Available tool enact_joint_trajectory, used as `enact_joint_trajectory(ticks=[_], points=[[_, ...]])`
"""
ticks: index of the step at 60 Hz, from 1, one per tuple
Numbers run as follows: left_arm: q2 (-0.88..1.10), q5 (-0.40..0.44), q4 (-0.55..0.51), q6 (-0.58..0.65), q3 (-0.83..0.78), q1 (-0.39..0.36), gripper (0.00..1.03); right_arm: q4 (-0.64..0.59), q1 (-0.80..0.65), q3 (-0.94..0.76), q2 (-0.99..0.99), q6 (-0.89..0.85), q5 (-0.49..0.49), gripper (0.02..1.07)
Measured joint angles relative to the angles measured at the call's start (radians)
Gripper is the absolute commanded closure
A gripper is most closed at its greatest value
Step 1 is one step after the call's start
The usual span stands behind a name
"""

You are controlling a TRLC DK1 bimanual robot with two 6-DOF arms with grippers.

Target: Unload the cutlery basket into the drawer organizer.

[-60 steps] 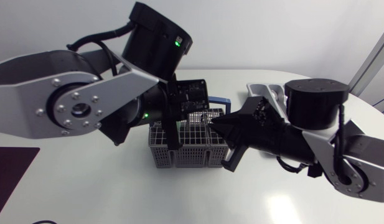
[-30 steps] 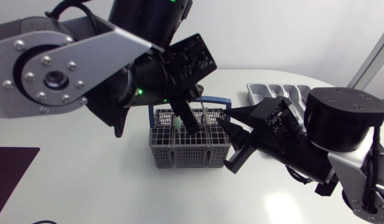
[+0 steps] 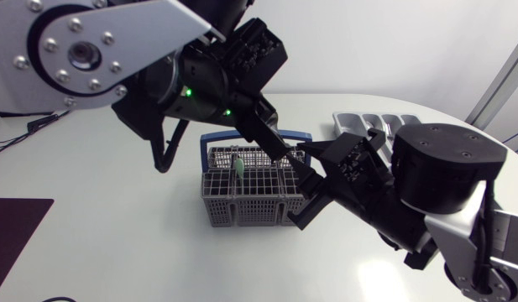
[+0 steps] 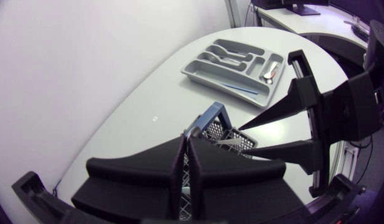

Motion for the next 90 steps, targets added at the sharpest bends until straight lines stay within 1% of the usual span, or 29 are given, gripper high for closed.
enact_joint_trajectory(ticks=[9,23,37,43,49,61,75,85,90], points=[[0.002,0.046,-0.034,-0.043,0.024,0.011,1.0,0.023,0.001,0.019,0.033,0.0,0.015,0.69],[0.003,0.067,-0.053,-0.077,0.027,0.011,1.0,0.045,0.001,0.037,0.053,-0.001,0.025,0.69],[0.003,0.077,-0.054,-0.084,0.027,0.011,1.0,0.053,0.002,0.054,0.089,-0.001,0.025,0.7],[0.003,0.077,-0.054,-0.084,0.027,0.011,1.0,0.053,0.009,0.063,0.097,-0.004,0.029,0.79],[0.003,0.076,-0.054,-0.084,0.027,0.012,1.0,0.06,0.023,0.066,0.098,-0.01,0.033,0.81],[0.003,0.076,-0.054,-0.084,0.027,0.017,1.0,0.071,0.039,0.074,0.105,-0.019,0.049,0.97],[0.003,0.076,-0.061,-0.088,0.027,0.017,1.0,0.072,0.04,0.076,0.107,-0.023,0.055,1.0],[0.003,0.076,-0.061,-0.103,0.027,0.017,0.99,0.074,0.04,0.076,0.107,-0.023,0.059,1.0],[0.003,0.075,-0.061,-0.103,0.027,0.017,0.94,0.074,0.04,0.076,0.107,-0.023,0.058,1.0]])
